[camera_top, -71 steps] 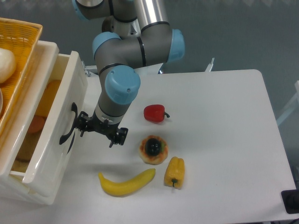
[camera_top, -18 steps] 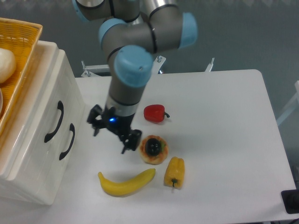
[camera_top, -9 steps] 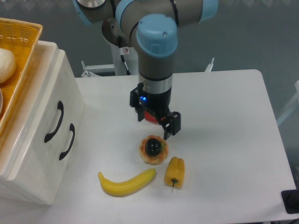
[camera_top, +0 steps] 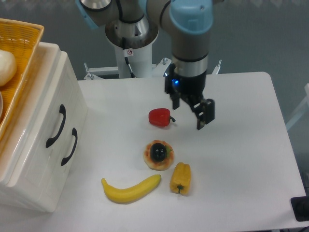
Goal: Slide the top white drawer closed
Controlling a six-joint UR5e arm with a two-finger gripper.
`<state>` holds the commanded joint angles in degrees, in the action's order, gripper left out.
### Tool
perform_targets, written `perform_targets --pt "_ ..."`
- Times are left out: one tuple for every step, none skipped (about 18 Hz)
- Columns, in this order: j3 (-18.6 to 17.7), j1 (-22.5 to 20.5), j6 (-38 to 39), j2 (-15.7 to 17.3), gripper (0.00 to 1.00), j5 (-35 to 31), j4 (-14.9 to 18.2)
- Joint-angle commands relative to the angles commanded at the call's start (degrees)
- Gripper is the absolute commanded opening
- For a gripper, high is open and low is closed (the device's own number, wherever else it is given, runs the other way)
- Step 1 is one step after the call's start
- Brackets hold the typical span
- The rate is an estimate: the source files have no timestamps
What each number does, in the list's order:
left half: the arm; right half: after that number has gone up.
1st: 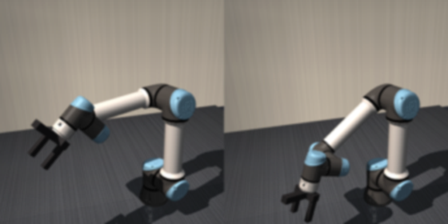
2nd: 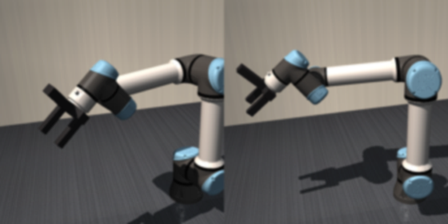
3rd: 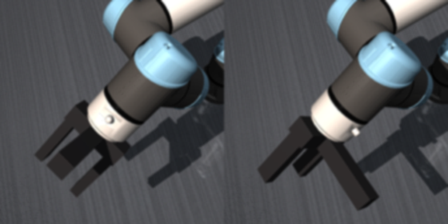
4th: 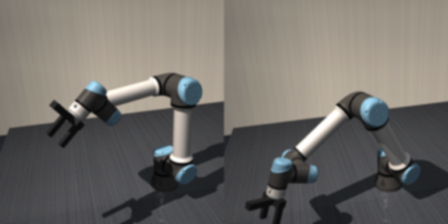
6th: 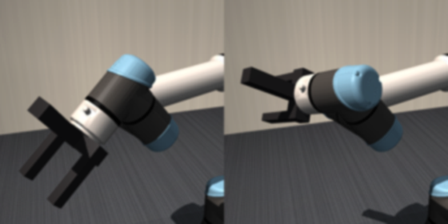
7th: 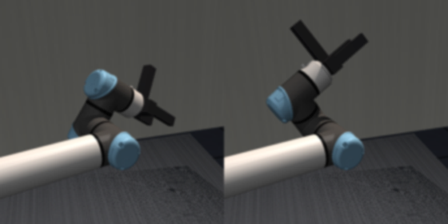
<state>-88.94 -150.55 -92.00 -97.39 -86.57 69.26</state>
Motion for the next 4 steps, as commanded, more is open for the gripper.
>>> perform_targets --pt "-0.7 -0.97 -1.67 0.53 1.0 0.0 0.0" --pt "-1.23 -1.41 -2.73 0.71 1.0 0.0 0.0" --pt "-1.32 -1.59 -3.0 0.8 1.0 -0.09 0.0" --pt "-1.33 -1.59 -3.01 0.8 1.0 -0.09 0.0"
